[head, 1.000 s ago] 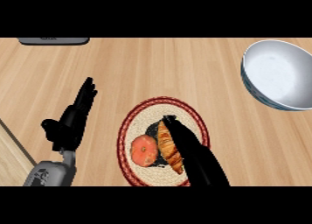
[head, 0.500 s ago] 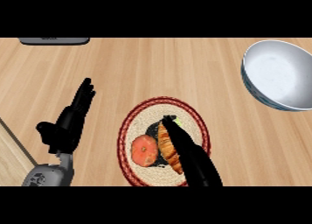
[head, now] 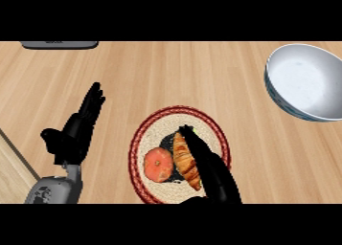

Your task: Pick the croissant from the placemat and place it in the bowl

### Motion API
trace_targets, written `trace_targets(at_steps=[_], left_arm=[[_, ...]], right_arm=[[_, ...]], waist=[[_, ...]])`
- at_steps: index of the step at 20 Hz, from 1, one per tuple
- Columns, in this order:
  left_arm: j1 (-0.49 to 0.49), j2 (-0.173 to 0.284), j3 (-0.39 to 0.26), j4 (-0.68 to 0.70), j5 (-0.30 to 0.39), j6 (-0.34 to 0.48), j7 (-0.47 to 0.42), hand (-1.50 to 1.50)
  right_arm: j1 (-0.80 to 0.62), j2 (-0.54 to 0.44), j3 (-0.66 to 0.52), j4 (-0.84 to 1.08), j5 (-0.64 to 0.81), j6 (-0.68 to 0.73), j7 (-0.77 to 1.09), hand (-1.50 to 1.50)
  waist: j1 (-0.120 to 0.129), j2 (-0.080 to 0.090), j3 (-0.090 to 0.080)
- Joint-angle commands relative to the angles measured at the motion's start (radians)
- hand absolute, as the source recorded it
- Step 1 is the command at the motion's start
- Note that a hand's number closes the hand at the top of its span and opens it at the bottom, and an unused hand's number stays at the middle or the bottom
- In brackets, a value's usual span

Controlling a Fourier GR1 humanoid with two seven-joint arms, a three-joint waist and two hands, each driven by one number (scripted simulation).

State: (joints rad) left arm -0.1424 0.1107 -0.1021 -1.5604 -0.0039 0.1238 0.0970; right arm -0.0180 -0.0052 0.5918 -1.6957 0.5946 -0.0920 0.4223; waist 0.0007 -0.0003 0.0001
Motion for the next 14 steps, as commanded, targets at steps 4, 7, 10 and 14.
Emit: trace_targets(at_steps=[4, 7, 10, 14], left_arm=[[0.017, -0.012, 0.013, 0.041, -0.003, -0.025, -0.042, 0.0], [-0.031, 0.007, 0.048, 0.018, 0.021, -0.047, 0.023, 0.0], [-0.024, -0.026, 0.022, 0.018, -0.022, -0.021, -0.001, 0.0], [0.042, -0.027, 0.037, 0.032, -0.015, -0.051, -0.073, 0.0]], right_arm=[[-0.02, -0.014, -0.015, 0.181, 0.116, -0.092, -0.058, -1.5], [-0.07, -0.024, -0.051, 0.186, 0.113, -0.025, 0.006, -1.5], [-0.062, -0.053, -0.059, 0.205, 0.108, -0.008, -0.049, -1.5], [-0.127, 0.005, -0.063, 0.366, 0.067, -0.066, -0.117, -1.5]], waist=[[0.001, 0.001, 0.0], [-0.001, 0.0, 0.0], [-0.001, 0.0, 0.0], [0.003, 0.001, 0.0]])
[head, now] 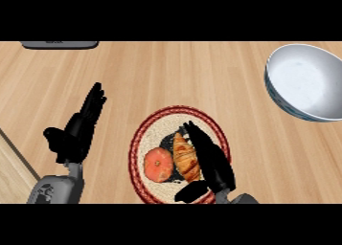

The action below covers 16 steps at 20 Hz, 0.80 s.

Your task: Pick the croissant from the placemat and place it in the bowl

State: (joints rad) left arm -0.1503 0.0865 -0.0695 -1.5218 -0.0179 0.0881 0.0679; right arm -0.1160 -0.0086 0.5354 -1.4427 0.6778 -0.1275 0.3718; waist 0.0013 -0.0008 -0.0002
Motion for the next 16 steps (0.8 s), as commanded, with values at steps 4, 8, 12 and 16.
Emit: trace_targets(at_steps=[4, 8, 12, 16], left_arm=[[0.005, -0.026, -0.005, 0.003, -0.017, 0.016, -0.024, 0.0], [0.094, 0.002, -0.012, -0.056, -0.009, -0.025, -0.021, 0.0], [0.023, -0.003, 0.009, 0.018, -0.011, -0.028, -0.045, 0.0], [0.01, -0.008, 0.021, -0.001, -0.014, -0.002, -0.003, 0.0]], right_arm=[[-0.034, -0.059, 0.081, 0.092, 0.058, 0.043, -0.127, 1.5], [-0.035, -0.037, 0.086, 0.1, 0.075, 0.055, -0.156, 1.5], [0.068, -0.114, 0.009, -0.049, -0.055, 0.098, -0.23, 1.5], [0.055, -0.165, -0.176, -0.282, -0.281, 0.254, -0.139, 1.5]], waist=[[0.001, 0.002, 0.0], [0.004, 0.001, 0.0], [-0.008, 0.001, 0.0], [-0.022, 0.0, 0.0]])
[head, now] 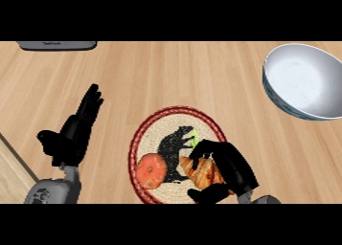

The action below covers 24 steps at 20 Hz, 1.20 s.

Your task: Pick the croissant from the placemat and place it in the bowl

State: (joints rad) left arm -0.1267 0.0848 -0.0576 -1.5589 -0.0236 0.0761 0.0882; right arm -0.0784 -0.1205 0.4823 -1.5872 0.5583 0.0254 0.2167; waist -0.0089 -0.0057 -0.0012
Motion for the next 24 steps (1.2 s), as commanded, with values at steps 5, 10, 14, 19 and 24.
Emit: trace_targets(at_steps=[5, 10, 14, 19, 24], left_arm=[[-0.07, -0.004, 0.039, 0.043, 0.006, 0.01, 0.015, 0.0], [-0.002, -0.044, -0.038, 0.003, -0.059, 0.044, 0.005, 0.0], [-0.012, 0.005, 0.009, -0.01, -0.011, -0.007, 0.032, 0.0], [-0.009, -0.015, 0.014, 0.015, -0.01, 0.001, -0.014, 0.0], [0.005, -0.039, -0.031, -0.047, -0.039, 0.02, 0.038, 0.0]], right_arm=[[0.077, -0.059, -0.148, -0.24, -0.196, 0.093, -0.034, 1.5], [0.126, -0.029, -0.138, -0.429, -0.191, 0.021, -0.098, 1.5], [0.089, -0.055, -0.186, -0.591, -0.142, 0.001, -0.054, 1.5], [-0.032, -0.094, -0.239, -0.805, -0.08, 0.077, 0.248, 1.5], [-0.268, -0.119, -0.342, -0.835, -0.11, 0.186, 0.551, 1.5]], waist=[[0.001, 0.005, 0.001], [0.0, 0.002, 0.001], [0.003, 0.001, 0.001], [0.003, 0.002, -0.001], [0.012, 0.002, 0.0]])
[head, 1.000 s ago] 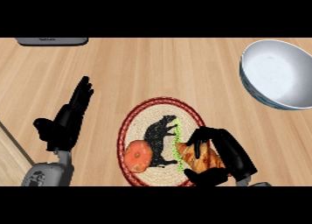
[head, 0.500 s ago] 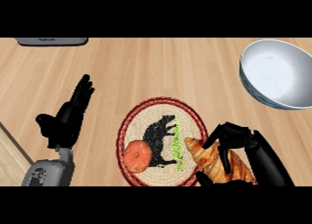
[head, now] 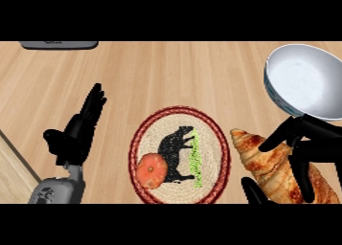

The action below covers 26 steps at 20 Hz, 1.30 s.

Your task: Pick the croissant from the placemat and place it in the bowl

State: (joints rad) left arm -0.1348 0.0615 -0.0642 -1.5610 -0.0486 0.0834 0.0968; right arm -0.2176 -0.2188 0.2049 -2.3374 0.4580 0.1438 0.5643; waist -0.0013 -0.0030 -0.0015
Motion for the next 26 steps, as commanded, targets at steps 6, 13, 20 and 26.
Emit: trace_targets(at_steps=[6, 13, 20, 26], left_arm=[[0.002, -0.017, -0.012, -0.014, -0.021, 0.014, 0.023, 0.0], [-0.014, 0.004, 0.021, -0.002, 0.011, -0.029, 0.018, 0.0], [-0.004, -0.035, -0.022, 0.006, -0.034, 0.009, -0.014, 0.0], [-0.02, -0.021, 0.0, 0.014, -0.027, 0.0, -0.007, 0.0]], right_arm=[[-0.393, -0.008, -0.129, 0.095, 0.012, 0.061, 0.304, 1.5], [-0.496, -0.087, -0.289, 0.321, -0.066, 0.101, 0.221, 1.5], [-0.474, -0.269, -0.282, 0.594, 0.122, 0.129, 0.021, 1.5], [-0.45, -0.309, -0.35, 0.884, 0.186, -0.014, -0.255, 1.5]], waist=[[0.006, 0.001, 0.001], [0.005, 0.002, 0.001], [0.016, 0.008, 0.002], [0.015, 0.008, 0.002]])
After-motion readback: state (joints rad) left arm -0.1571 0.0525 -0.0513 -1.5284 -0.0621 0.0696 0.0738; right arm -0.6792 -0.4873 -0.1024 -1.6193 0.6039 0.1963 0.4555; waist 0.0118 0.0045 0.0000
